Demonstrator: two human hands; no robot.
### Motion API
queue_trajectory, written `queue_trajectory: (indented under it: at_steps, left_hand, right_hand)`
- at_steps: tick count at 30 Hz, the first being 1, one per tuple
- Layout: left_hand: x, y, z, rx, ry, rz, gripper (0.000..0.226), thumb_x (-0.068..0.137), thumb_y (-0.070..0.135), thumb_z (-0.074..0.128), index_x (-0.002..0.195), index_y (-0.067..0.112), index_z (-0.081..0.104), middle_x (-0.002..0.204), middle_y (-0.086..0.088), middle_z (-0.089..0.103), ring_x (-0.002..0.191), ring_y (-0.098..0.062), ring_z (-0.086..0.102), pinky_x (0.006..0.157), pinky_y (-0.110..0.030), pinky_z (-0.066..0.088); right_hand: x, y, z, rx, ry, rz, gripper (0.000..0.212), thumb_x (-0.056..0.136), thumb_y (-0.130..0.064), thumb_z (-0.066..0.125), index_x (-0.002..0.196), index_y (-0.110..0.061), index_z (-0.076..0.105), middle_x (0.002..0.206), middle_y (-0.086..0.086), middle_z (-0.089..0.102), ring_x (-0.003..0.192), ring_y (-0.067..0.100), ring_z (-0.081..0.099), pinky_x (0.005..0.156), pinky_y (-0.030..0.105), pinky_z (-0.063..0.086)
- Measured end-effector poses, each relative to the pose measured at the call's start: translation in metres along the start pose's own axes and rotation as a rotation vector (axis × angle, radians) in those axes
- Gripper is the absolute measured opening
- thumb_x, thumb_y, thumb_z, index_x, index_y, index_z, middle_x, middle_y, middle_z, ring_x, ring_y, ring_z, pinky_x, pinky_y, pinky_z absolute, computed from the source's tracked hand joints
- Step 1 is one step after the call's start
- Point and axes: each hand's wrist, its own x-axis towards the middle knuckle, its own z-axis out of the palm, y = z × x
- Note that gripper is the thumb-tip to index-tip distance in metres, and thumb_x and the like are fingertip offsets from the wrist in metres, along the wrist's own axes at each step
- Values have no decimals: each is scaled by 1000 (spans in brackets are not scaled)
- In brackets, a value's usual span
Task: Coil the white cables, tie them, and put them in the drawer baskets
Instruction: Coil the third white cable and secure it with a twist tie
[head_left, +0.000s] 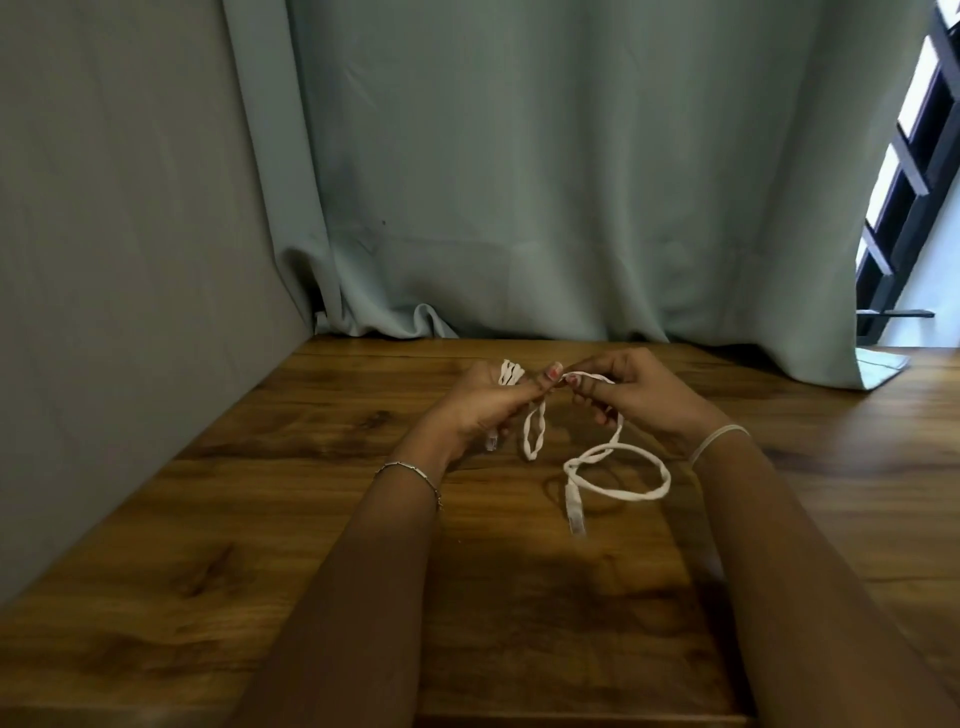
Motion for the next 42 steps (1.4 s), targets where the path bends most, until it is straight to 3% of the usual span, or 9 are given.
queue_trajectory:
  at_steps: [5,8,12,15,18,28,37,40,42]
  left_hand:
    - [-4,3,-1,-54,-114,-53,29,88,37,66,81,9,66,54,5,48,46,-7,39,45,-18,33]
    - [-6,6,-1,-52,-140,-78,29,91,36,63,70,15,62,53,6,44,45,-8,36,46,-21,31]
    - [-6,9,-1,-65,-144,-88,33,92,33,61,63,20,56,50,7,41,42,-7,32,45,-20,28]
    - [-8,10,-4,-94,-102,-75,34,91,33,62,61,21,53,51,6,38,43,-9,30,45,-20,30]
    - [-9,11,-7,-165,-48,-85,34,91,31,62,61,19,51,52,5,36,43,-10,28,44,-20,30]
    - [-11,11,-12,-368,-55,-163,31,90,25,63,63,17,50,49,7,32,36,-4,25,34,-15,27]
    - [-5,8,-8,-337,35,-163,35,91,26,61,59,20,50,45,8,35,37,-7,27,39,-19,30]
    - [-6,9,-5,-328,15,-172,34,93,27,59,61,19,50,45,8,36,37,-6,27,39,-19,30]
    - [-5,8,-3,-307,10,-184,34,94,28,57,63,19,49,45,9,36,36,-6,28,39,-18,30]
  right_hand:
    - [3,7,0,-78,129,54,16,97,-17,55,90,-16,70,64,0,55,44,6,46,41,16,36]
    - [8,15,-1,-136,302,90,16,95,-20,59,86,-17,73,58,-7,56,51,3,51,50,19,42]
    - [14,27,-5,-331,458,183,20,90,-34,62,95,-20,75,95,3,73,88,21,65,81,33,51]
    - [10,26,-8,-447,572,307,27,91,-38,58,109,-23,71,114,7,69,108,30,61,85,33,46]
    - [7,28,-9,-521,631,385,27,92,-38,55,113,-26,69,117,8,67,110,31,60,82,33,44]
    - [-2,26,-11,-683,678,424,26,95,-31,52,113,-24,68,111,15,66,104,35,61,76,33,41]
    - [6,19,-2,-695,138,342,14,87,-21,64,91,-32,72,90,-6,70,88,15,63,85,38,53]
    - [7,25,1,-501,176,364,22,71,-29,78,91,-25,71,90,-4,70,87,16,66,80,40,57]
    - [9,24,0,-131,284,390,37,66,-29,79,98,-14,68,89,6,71,81,23,69,67,38,60]
